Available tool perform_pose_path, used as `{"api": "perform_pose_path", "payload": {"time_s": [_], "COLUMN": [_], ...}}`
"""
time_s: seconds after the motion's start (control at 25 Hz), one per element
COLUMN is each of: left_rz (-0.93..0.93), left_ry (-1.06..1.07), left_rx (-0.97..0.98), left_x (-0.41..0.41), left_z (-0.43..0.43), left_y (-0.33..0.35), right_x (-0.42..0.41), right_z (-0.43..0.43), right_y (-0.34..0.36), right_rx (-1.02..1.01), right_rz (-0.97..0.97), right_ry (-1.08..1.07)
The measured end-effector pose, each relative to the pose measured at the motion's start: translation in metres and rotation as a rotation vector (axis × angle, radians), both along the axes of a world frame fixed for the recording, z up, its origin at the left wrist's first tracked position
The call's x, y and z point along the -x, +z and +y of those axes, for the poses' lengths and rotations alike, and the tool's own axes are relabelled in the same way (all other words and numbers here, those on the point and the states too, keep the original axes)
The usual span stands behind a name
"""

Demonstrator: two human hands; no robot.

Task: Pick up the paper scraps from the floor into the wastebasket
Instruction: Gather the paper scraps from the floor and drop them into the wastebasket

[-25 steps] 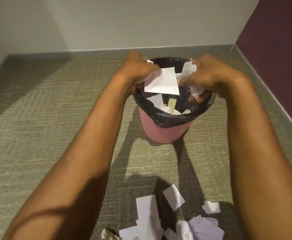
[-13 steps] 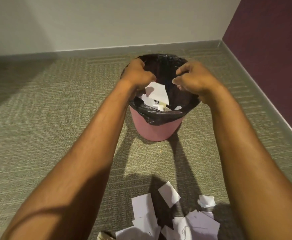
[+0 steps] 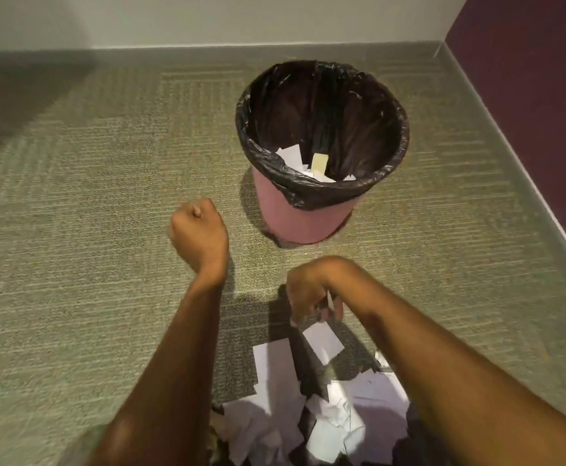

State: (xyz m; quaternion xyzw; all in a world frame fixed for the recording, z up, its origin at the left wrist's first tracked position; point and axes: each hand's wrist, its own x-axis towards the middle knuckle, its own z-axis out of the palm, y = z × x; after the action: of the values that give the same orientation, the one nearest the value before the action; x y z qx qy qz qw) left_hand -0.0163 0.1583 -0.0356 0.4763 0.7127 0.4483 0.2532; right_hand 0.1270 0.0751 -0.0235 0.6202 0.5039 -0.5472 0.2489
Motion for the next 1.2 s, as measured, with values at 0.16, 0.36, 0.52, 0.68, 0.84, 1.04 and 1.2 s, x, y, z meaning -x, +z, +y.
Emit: {"api": "perform_pose_path", "payload": {"time_s": [0.16, 0.36, 0.52, 0.68, 0.84, 1.04, 1.2], "left_rz": [0.246, 0.703, 0.987, 0.968, 0.896, 0.684, 0.570], "left_ry": [-0.500, -1.083, -1.243, -1.257, -1.306, -1.303, -1.239], "left_rx": [0.166, 0.416, 0.616, 0.689, 0.555, 0.523, 0.654], "left_x": [0.055, 0.098, 0.093, 0.080, 0.067, 0.069, 0.059], "left_z": [-0.136, -0.227, -0.233, -0.243, -0.252, -0.254, -0.251], "left_y": [-0.076, -0.118, -0.117, -0.122, -0.129, -0.142, -0.135], "right_x": [0.009, 0.036, 0.040, 0.038, 0.040, 0.031, 0.020], "right_z": [-0.071, -0.130, -0.138, -0.145, -0.146, -0.141, -0.138], "right_y": [-0.085, -0.113, -0.123, -0.129, -0.126, -0.128, -0.131], "right_rx": [-0.161, -0.346, -0.442, -0.617, -0.685, -0.647, -0.584], "right_rz": [-0.163, -0.328, -0.369, -0.442, -0.372, -0.206, -0.005], "right_ry": [-0.106, -0.020, 0.006, 0.096, 0.096, -0.024, -0.203]}}
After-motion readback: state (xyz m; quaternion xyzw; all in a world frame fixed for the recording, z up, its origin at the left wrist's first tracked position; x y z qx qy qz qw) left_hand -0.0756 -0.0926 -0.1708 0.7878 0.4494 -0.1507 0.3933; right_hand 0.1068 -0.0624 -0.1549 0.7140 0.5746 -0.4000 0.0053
